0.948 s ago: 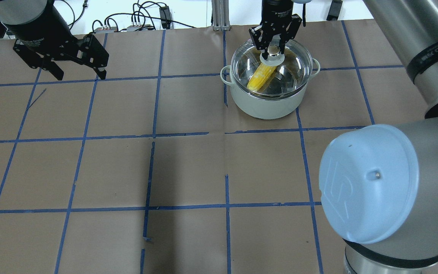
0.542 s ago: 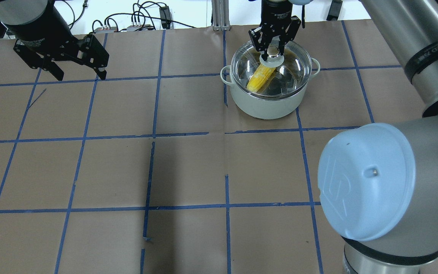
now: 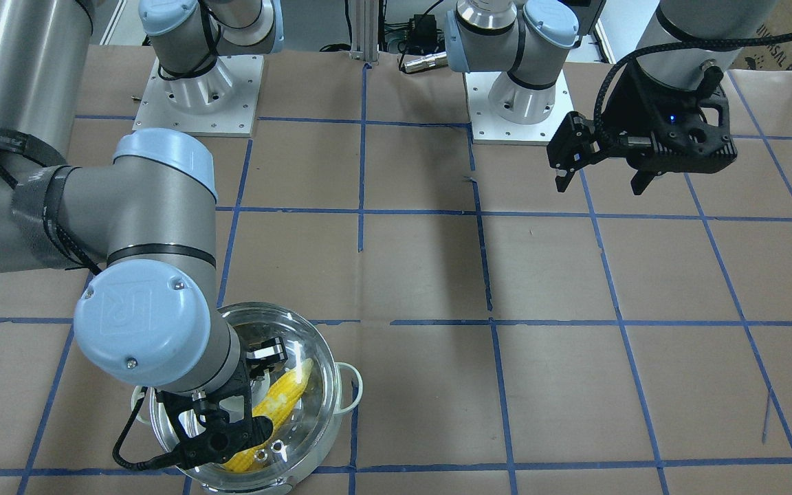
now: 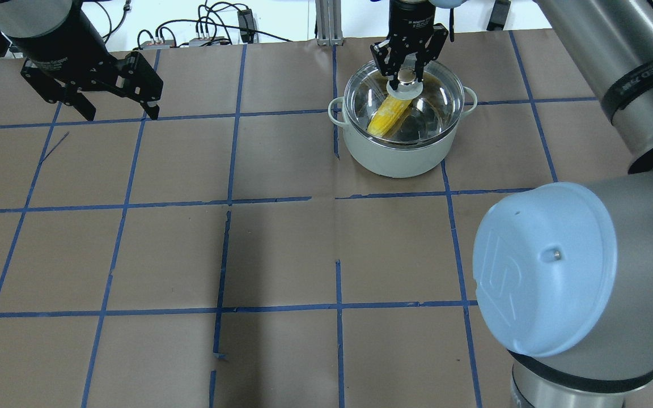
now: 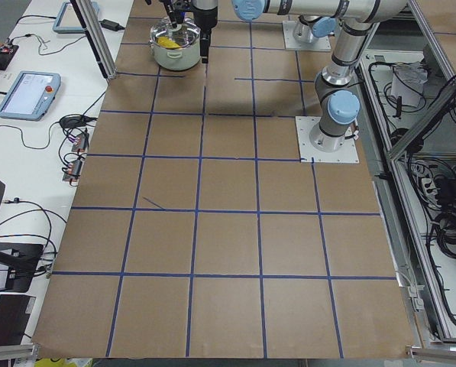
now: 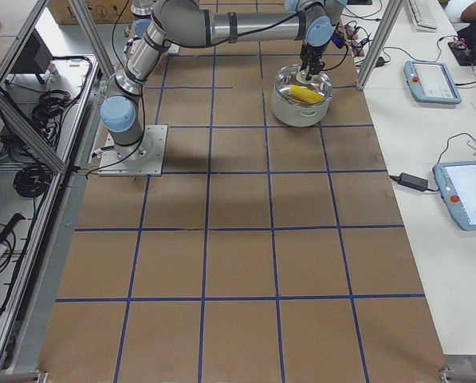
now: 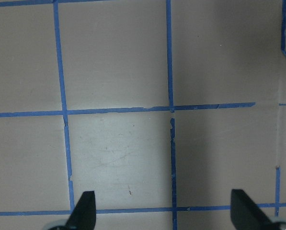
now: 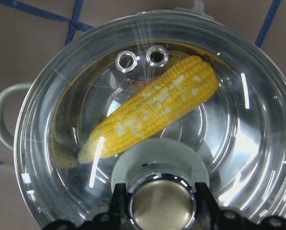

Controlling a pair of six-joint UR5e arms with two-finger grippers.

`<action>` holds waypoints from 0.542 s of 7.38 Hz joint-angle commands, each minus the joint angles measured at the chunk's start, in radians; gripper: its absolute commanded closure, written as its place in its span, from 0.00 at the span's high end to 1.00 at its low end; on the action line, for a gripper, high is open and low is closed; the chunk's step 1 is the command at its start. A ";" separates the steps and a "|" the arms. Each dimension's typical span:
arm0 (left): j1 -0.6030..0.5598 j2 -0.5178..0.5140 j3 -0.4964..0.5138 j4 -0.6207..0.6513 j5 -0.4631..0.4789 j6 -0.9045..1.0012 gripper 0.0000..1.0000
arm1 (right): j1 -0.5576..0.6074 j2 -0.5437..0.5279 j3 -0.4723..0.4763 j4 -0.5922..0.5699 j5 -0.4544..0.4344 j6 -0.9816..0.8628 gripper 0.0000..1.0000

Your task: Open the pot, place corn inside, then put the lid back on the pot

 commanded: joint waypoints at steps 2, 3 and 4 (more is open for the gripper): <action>-0.002 -0.001 -0.001 0.000 0.001 0.001 1.00 | 0.000 0.002 0.001 -0.018 0.001 0.002 0.68; -0.002 -0.001 -0.001 0.000 0.001 0.000 1.00 | 0.000 0.000 0.001 -0.018 0.001 0.002 0.68; -0.002 -0.001 -0.001 0.000 0.001 0.000 1.00 | 0.000 -0.012 0.002 -0.016 -0.004 -0.001 0.70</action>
